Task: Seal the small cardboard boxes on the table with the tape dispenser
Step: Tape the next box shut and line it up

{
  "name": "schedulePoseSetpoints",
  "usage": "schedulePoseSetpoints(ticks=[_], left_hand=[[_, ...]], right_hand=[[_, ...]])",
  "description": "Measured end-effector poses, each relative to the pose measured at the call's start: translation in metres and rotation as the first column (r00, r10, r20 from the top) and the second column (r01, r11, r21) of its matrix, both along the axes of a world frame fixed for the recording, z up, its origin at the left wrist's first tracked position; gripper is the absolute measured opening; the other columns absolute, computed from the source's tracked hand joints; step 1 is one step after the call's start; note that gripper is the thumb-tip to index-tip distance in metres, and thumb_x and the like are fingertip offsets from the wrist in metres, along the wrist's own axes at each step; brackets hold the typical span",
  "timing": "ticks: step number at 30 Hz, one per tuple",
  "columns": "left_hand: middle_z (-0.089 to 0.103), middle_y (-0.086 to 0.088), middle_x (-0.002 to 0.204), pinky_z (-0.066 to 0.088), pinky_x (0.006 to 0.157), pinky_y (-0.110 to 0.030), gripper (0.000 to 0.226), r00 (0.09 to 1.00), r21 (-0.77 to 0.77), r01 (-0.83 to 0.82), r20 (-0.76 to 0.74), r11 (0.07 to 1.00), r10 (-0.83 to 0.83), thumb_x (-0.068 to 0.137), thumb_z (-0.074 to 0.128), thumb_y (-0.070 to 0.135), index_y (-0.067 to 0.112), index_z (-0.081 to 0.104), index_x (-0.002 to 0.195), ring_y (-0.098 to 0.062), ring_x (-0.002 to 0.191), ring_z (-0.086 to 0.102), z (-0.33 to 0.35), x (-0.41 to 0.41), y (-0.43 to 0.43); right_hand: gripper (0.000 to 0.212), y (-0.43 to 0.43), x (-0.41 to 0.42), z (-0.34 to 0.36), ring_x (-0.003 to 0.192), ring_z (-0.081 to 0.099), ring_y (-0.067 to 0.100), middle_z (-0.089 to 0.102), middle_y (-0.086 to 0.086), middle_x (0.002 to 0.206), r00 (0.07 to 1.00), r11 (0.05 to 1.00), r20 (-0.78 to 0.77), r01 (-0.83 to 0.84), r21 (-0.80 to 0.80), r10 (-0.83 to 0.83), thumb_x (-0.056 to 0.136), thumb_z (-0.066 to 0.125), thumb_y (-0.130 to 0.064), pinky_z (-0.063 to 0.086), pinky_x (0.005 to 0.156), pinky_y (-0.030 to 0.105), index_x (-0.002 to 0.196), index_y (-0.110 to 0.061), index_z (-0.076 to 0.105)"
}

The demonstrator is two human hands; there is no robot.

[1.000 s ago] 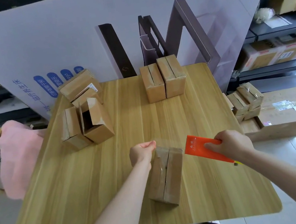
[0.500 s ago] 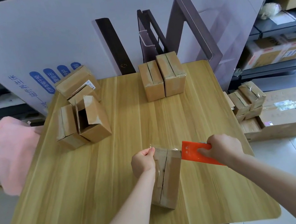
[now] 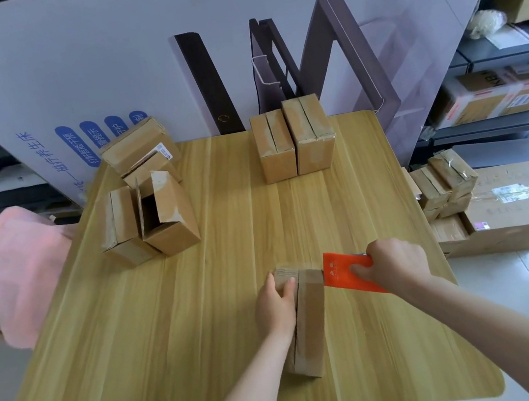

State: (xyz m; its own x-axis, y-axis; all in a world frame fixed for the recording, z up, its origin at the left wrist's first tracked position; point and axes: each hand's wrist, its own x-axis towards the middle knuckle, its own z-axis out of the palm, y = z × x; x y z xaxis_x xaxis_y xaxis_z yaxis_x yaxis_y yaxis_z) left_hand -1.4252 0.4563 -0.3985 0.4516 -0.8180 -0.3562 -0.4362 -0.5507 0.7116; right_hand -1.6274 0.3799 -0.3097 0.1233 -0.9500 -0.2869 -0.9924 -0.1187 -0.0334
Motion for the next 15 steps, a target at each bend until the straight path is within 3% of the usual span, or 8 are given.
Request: schedulePoseSetpoints(ticks=[2, 4, 7, 10, 15], left_hand=[[0.053, -0.004, 0.138, 0.042, 0.100, -0.033, 0.063, 1.000, 0.062, 0.020, 0.011, 0.998, -0.020, 0.095, 0.044, 0.051, 0.009, 0.042, 0.142, -0.022, 0.127, 0.049, -0.001, 0.001, -0.005], [0.061, 0.001, 0.123, 0.047, 0.080, -0.026, 0.054, 1.000, 0.077, 0.029, 0.008, 0.997, -0.029, 0.095, 0.043, 0.051, 0.009, 0.051, 0.129, -0.016, 0.109, 0.058, -0.001, 0.001, -0.007], [0.063, 0.015, 0.096, 0.034, 0.055, -0.016, 0.027, 0.998, 0.035, -0.012, -0.055, 0.999, 0.014, 0.094, 0.045, 0.049, 0.023, 0.055, 0.094, -0.002, 0.079, 0.057, 0.002, -0.004, -0.004], [0.062, 0.014, 0.078, 0.034, 0.050, -0.015, 0.022, 0.982, 0.006, -0.124, -0.146, 0.992, 0.124, 0.093, 0.047, 0.048, 0.030, 0.051, 0.080, 0.003, 0.068, 0.057, 0.003, -0.011, -0.002], [0.061, 0.010, 0.078, 0.044, 0.056, -0.027, 0.025, 0.964, 0.022, -0.195, -0.178, 0.980, 0.196, 0.093, 0.046, 0.048, 0.026, 0.052, 0.083, -0.008, 0.069, 0.060, 0.002, -0.019, -0.002]], right_hand=[[0.036, 0.000, 0.006, 0.003, 0.055, 0.052, 0.012, 0.051, -0.009, 0.059, 0.999, 1.000, -0.032, -0.024, -0.020, 0.023, 0.084, 0.051, -0.052, 0.032, 0.045, 0.022, 0.064, -0.022, 0.048], [0.034, 0.000, 0.014, 0.007, 0.059, 0.054, 0.015, 0.049, -0.008, 0.058, 0.997, 0.998, -0.064, -0.052, -0.048, 0.049, 0.085, 0.051, -0.049, 0.033, 0.048, 0.023, 0.064, -0.022, 0.047], [0.030, 0.000, 0.028, 0.013, 0.061, 0.053, 0.018, 0.045, -0.007, 0.058, 0.994, 0.995, -0.089, -0.069, -0.066, 0.063, 0.087, 0.051, -0.043, 0.032, 0.051, 0.025, 0.066, -0.022, 0.048], [0.022, -0.004, 0.037, 0.019, 0.066, 0.053, 0.019, 0.044, -0.006, 0.059, 0.996, 0.997, -0.079, -0.044, -0.062, 0.039, 0.088, 0.052, -0.040, 0.034, 0.055, 0.026, 0.074, -0.023, 0.052], [0.015, -0.003, 0.047, 0.020, 0.064, 0.051, 0.020, 0.046, -0.006, 0.060, 0.989, 0.994, -0.138, -0.069, -0.086, 0.056, 0.088, 0.051, -0.030, 0.025, 0.048, 0.025, 0.075, -0.022, 0.054]])
